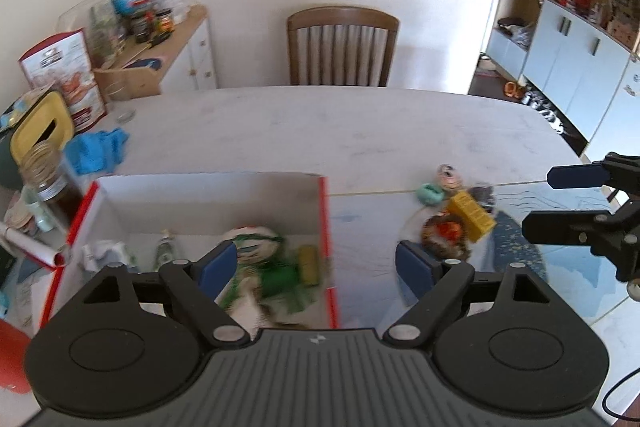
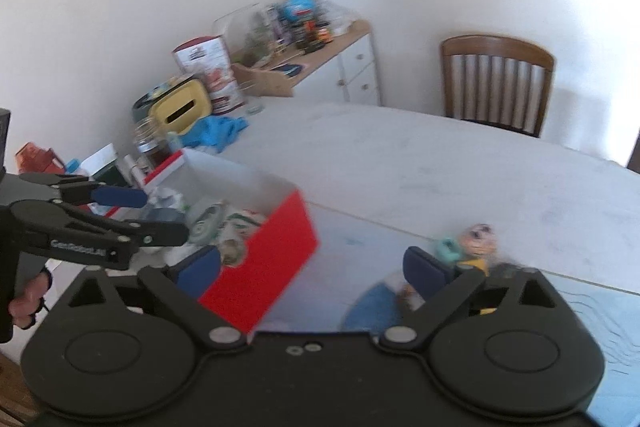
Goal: Organize objects
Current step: 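Withdraw both grippers from the box back to the plate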
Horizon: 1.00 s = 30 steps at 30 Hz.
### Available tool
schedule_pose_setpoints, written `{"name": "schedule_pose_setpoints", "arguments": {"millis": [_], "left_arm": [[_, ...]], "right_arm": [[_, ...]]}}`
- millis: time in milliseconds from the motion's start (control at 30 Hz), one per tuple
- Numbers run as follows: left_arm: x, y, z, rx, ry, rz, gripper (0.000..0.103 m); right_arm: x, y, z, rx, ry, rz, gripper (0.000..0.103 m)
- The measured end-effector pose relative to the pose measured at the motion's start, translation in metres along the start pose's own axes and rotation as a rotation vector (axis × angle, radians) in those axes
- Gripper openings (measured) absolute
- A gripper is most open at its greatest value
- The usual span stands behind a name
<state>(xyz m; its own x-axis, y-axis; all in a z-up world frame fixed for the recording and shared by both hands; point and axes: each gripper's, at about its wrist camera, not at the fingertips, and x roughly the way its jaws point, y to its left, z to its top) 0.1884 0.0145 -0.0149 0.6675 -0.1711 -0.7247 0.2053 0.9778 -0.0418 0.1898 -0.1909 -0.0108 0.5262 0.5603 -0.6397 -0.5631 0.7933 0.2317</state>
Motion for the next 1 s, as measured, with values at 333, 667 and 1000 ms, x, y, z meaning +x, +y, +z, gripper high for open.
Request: {"name": "schedule_pose_setpoints", "arguments": {"millis": [333,667,1000], "left_arm": [[0.027,-0.065,0.004,0.038,0.019,-0.033,0.103],[0.057,-0.112,0.008,0.037,0.034,-0.068,0.103],[0.11,-0.146,-0.008,0.056,0.066,-0.09,0.103]], "right_arm": [[-0.033,-0.077,-0.014,0.051,-0.008,-0.091,0.1],[-0.042,-0.135,-0.028,0.079,0.021,-0.133,0.1],[-0.018,-0.173,-0.033,0.086,0.084,-0.15,0.1]]}}
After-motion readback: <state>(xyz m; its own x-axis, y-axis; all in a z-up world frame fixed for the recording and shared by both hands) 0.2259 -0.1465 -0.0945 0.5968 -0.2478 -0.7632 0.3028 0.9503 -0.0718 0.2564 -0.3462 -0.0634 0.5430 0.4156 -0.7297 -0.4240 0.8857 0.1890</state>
